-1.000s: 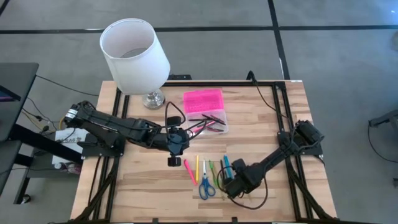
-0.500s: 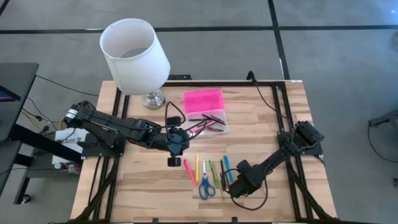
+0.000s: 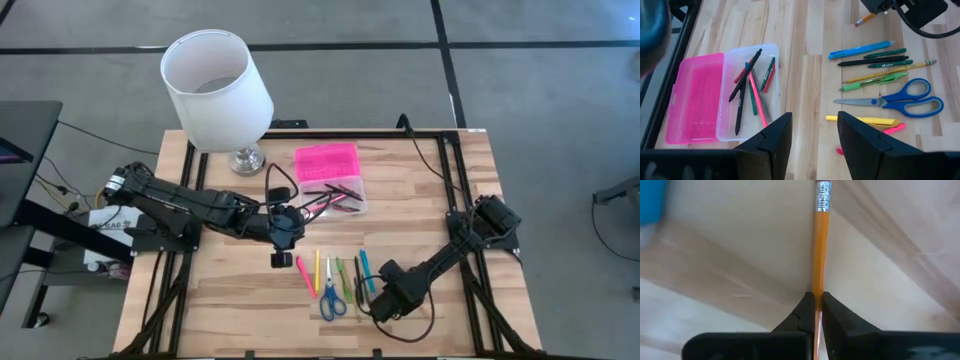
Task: Pick & place school supplies into a supply box
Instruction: Put the orange pencil into the pink supply box
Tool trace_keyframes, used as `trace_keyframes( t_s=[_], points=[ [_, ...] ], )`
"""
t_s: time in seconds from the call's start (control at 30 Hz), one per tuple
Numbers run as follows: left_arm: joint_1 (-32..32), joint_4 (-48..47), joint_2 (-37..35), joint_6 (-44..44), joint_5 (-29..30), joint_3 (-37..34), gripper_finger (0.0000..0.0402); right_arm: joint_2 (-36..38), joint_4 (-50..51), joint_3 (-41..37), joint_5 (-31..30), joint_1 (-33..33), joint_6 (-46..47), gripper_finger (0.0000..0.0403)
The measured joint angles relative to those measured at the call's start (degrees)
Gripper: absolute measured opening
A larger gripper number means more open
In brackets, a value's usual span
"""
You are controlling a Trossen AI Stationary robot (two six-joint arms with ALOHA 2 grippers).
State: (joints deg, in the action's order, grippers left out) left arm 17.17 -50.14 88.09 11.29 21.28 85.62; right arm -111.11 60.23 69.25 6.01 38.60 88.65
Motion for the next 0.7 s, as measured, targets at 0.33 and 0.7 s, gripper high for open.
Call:
trace_keyframes(
  t_s=[0.33, 0.7],
  points=[
    [0.0, 1.11, 0.0, -0.01, 0.24, 0.0, 0.0153, 0.0, -0.94, 0.0, -3.05, 3.62, 1.78, 0.0003],
    [0.15, 1.65, 0.0, 1.36, 0.31, 0.0, 0.0153, 0.04, -0.52, 0.04, -6.15, 6.15, 2.82, 0.0003]
  ],
)
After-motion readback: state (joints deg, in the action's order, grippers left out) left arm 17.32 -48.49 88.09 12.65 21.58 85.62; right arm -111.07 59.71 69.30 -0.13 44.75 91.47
